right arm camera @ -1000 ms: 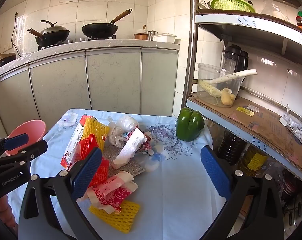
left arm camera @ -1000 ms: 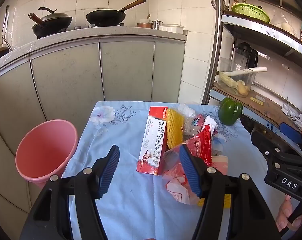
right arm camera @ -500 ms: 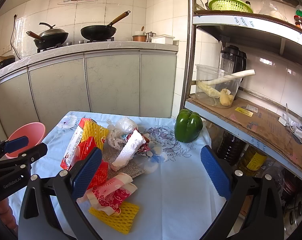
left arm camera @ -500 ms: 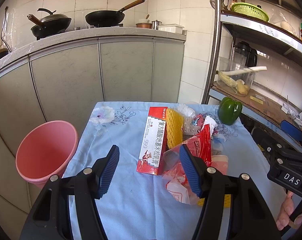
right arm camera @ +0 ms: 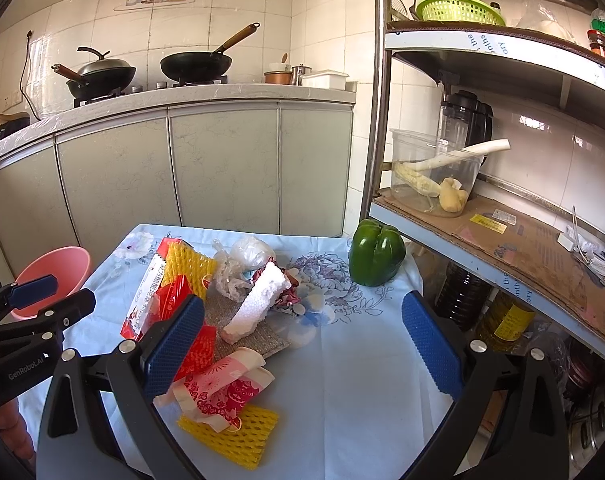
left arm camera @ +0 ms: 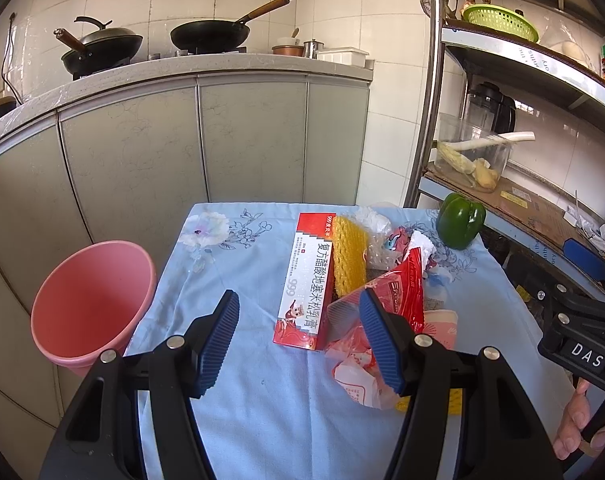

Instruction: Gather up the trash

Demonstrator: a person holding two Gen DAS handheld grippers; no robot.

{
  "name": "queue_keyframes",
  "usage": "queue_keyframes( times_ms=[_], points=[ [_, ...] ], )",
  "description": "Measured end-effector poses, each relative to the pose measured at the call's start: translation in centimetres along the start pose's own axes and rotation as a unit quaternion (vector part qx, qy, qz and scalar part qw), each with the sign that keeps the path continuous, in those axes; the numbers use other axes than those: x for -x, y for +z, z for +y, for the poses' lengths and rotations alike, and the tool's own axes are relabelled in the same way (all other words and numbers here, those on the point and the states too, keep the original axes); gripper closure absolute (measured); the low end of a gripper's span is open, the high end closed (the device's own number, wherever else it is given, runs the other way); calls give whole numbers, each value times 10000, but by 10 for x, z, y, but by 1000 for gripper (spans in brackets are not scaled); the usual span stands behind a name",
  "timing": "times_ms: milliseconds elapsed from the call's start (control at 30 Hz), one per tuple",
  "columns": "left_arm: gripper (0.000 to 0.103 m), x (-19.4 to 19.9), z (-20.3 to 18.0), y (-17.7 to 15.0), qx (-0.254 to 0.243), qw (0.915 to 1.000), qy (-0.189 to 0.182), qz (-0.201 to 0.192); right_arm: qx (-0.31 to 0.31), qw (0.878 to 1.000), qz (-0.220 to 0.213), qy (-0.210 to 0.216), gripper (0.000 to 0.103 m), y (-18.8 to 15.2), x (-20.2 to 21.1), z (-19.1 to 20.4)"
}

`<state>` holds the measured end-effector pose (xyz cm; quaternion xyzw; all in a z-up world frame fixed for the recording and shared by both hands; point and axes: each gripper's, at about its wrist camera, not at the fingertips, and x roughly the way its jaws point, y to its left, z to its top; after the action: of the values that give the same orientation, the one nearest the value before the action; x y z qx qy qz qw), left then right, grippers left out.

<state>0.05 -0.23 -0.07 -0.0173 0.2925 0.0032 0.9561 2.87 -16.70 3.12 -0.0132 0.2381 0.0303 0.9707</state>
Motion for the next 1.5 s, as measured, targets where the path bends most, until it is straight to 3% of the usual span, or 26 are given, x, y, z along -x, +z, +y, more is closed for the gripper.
queue_keyframes(
  times_ms=[1067,1500],
  points=[
    [41,-1,3,-2,-22,10000,-30,-5,-42,10000,-66,-8,3,1,3,-3],
    [41,-5,35,-10,111,9988,-470,-20,-158,9998,-84,-32,3,-8,3,-19]
  ],
)
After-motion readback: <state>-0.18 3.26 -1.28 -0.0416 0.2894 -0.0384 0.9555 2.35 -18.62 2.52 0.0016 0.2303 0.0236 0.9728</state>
